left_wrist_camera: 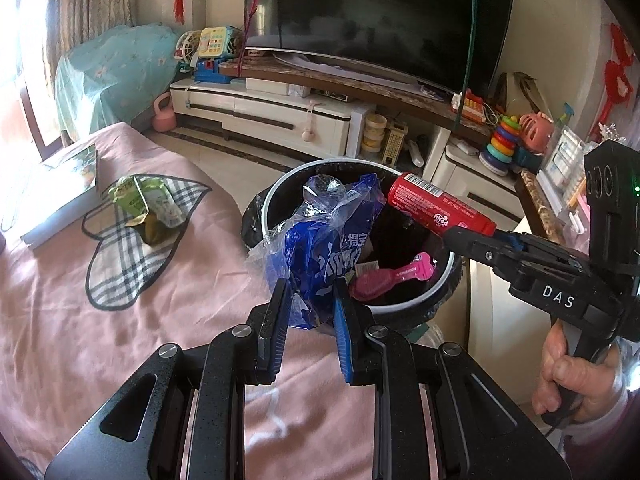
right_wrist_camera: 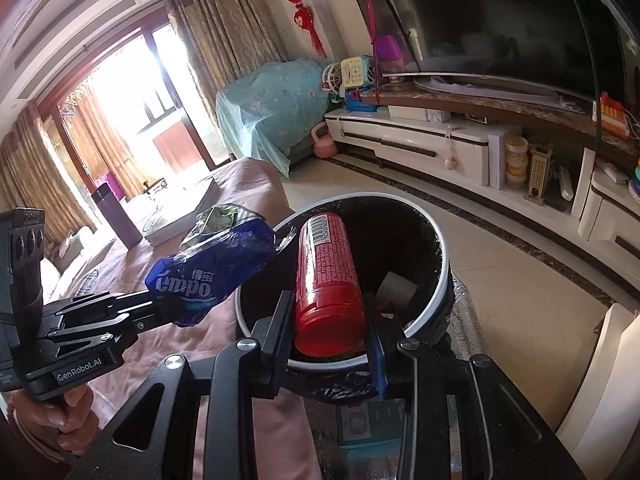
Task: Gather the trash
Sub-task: 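Carry the blue bag and red can over the black bin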
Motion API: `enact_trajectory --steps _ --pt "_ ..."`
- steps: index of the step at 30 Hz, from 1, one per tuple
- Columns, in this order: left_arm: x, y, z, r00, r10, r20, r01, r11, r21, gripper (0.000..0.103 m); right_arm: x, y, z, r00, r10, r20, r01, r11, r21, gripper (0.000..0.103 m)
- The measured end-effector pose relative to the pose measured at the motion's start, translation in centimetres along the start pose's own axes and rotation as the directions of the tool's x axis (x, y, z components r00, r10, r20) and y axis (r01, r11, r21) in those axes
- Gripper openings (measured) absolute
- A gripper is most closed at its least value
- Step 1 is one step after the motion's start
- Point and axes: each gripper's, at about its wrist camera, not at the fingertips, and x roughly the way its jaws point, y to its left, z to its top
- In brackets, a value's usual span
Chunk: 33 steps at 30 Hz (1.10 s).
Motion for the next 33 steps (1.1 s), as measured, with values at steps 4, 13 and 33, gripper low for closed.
enact_trajectory --steps 4,13,33 --pt "0.5 -0.1 0.4 1.000 0.005 -0.005 -0.005 1.000 0.005 0.020 0.5 -0.3 0.2 1.000 -0.005 -0.012 0.005 1.000 0.001 0.033" --pt "1.7 -0.8 1.3 1.000 0.018 -0.018 -0.018 1.000 0.023 0.020 1.0 -1.1 0.8 1.000 -0.018 -0.017 0.018 1.000 0.002 0.033" --pt "3.1 -1.4 2.2 0.999 0.036 -0.035 -0.035 0.998 0.048 0.020 2.9 -1.6 2.1 0.998 -0.021 -0.055 0.022 1.000 0.011 0.033"
